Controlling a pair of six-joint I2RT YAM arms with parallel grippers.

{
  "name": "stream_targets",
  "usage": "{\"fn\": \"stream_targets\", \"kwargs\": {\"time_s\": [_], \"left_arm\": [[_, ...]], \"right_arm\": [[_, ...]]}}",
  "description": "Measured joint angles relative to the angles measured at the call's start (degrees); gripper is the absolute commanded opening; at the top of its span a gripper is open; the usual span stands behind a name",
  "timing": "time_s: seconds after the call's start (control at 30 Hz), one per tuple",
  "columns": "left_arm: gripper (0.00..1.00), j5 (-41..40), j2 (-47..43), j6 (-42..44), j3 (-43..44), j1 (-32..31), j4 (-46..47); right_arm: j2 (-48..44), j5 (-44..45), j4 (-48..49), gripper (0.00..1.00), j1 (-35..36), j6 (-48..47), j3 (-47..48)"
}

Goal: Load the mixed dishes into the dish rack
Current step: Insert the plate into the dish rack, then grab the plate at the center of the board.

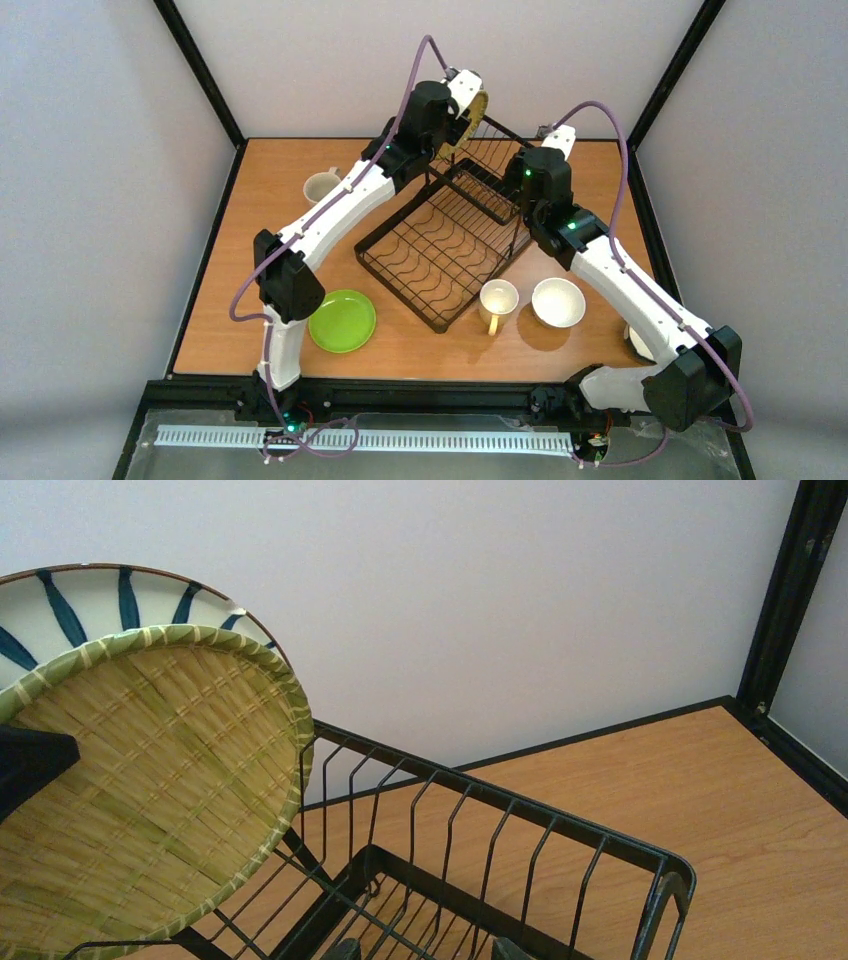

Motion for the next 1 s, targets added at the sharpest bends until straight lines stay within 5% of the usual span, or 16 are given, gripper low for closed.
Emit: {"fn": "stream_targets", "kwargs": {"time_s": [1.0], "left_arm": [[0.80,-6.97,-0.20,-0.11,-0.42,0.94,3.76]], "right_arm": [[0.96,-0.20,-0.02,0.76,0.00,-0.13,0.52]]}}
